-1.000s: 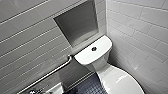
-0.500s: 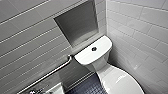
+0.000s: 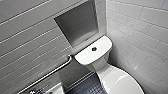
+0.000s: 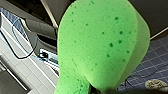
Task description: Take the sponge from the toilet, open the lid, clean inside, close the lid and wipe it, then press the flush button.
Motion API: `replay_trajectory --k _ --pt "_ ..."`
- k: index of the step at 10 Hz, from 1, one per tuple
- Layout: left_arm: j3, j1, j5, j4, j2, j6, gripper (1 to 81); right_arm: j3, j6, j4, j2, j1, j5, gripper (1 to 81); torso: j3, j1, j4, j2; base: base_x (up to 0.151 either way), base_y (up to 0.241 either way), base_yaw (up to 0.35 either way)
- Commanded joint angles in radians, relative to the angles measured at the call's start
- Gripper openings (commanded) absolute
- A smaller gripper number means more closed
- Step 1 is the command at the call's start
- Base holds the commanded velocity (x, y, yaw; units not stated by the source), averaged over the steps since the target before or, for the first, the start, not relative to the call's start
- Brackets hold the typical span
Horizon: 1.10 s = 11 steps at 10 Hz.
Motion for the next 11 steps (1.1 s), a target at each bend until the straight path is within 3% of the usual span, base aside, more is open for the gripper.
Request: replay_trajectory --k 1,3,5,7,9,11 --pt "-0.114 0.062 0.079 0.026 0.033 0.083 81.1 0.165 -0.004 0.001 -0.071 -0.006 -0.083 1.0 0.0 0.0 0.0 0.0 0.0 0.0 0.0" --pt "-0.253 0.115 0.077 0.026 0.116 0.124 81.1 0.285 -0.004 -0.004 -0.149 0.002 -0.076 1.0 0.0 0.0 0.0 0.0 0.0 0.0 0.0" --pt "-0.35 0.146 0.079 0.025 0.182 0.161 81.1 0.485 -0.004 -0.002 -0.28 -0.001 0.044 1.0 0.0 0.0 0.0 0.0 0.0 0.0 0.0" --pt "-0.365 0.155 0.085 0.026 0.195 0.163 81.1 0.628 0.011 0.015 -0.391 0.02 0.102 1.0 0.0 0.0 0.0 0.0 0.0 0.0 0.0" --pt "-0.367 0.158 0.079 0.026 0.197 0.163 81.1 0.74 0.047 0.048 -0.498 0.051 0.217 1.0 0.0 0.0 0.0 0.0 0.0 0.0 0.0" --pt "-0.368 0.16 0.079 0.029 0.211 0.161 81.1 0.832 0.079 0.059 -0.597 0.123 0.222 1.0 0.0 0.0 0.0 0.0 0.0 0.0 0.0"
